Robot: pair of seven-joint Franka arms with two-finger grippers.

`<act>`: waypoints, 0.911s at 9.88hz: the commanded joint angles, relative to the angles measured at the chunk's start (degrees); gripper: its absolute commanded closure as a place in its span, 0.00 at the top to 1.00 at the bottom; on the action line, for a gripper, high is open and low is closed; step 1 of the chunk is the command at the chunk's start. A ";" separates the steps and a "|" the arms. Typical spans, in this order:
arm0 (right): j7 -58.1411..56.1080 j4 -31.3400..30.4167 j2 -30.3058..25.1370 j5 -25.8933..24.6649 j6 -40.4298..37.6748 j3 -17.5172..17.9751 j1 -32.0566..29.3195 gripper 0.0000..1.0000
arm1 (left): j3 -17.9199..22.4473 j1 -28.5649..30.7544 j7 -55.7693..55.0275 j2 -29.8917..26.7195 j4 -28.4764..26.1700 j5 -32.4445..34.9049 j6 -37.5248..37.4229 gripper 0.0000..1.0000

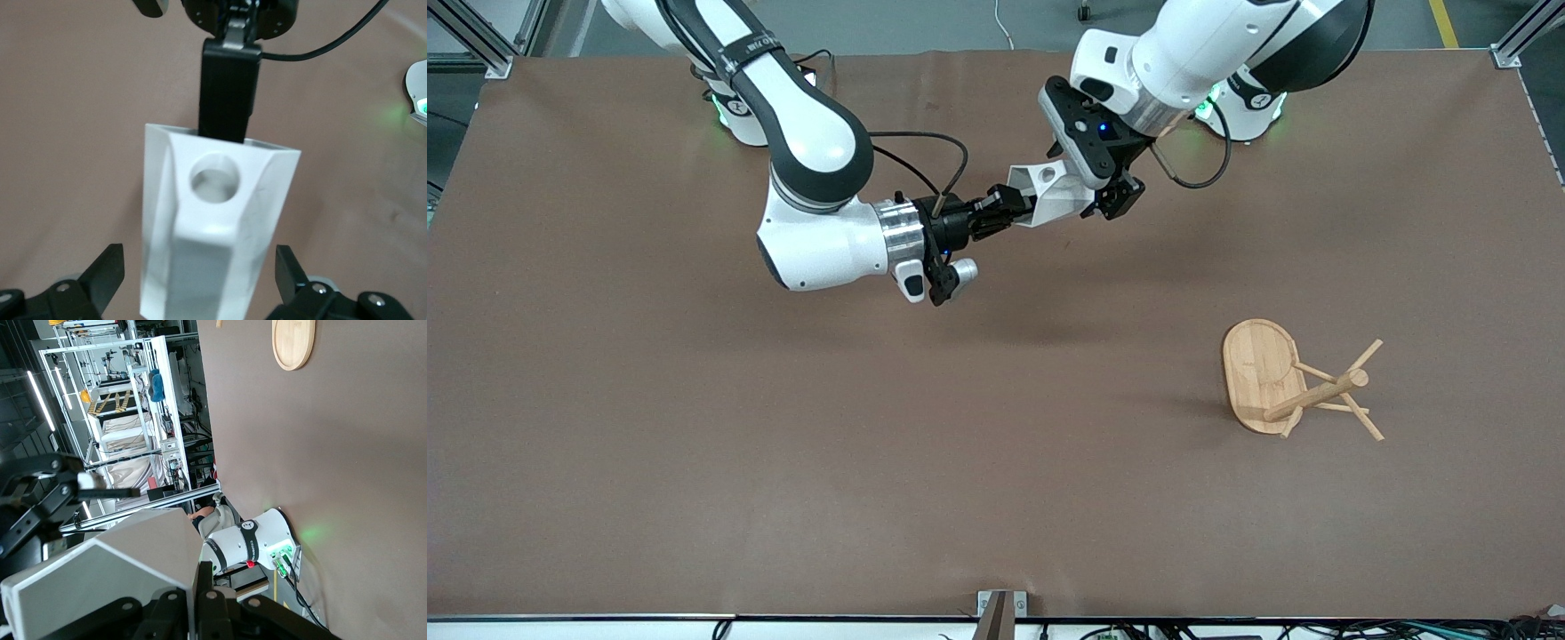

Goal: Hang cup on rack
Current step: 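Grasp the cup's top with the left gripper beside the right gripper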

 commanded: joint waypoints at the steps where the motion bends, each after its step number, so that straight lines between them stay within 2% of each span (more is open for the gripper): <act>1: 0.99 -0.61 -1.25 1.35 0.17 0.51 -0.38 0.01 | -0.23 0.77 3.40 0.24 -2.87 -1.13 1.29 1.00; 5: 1.08 -0.79 -1.60 1.35 0.17 0.51 -0.29 0.01 | -0.23 0.68 4.11 1.74 -2.79 -2.88 2.34 1.00; 6: 1.08 -0.87 -1.69 1.35 0.17 0.51 -0.29 0.01 | -0.32 0.68 4.11 1.74 -2.79 -2.89 2.35 0.96; 7: 1.08 -0.87 -1.69 1.35 0.17 0.51 -0.29 0.01 | -0.32 0.59 4.29 1.74 -2.70 -2.89 2.43 0.87; 9: 1.08 -0.87 -1.69 1.35 0.17 0.51 -0.29 0.01 | -0.40 0.33 4.73 2.44 -2.44 -2.89 3.48 0.57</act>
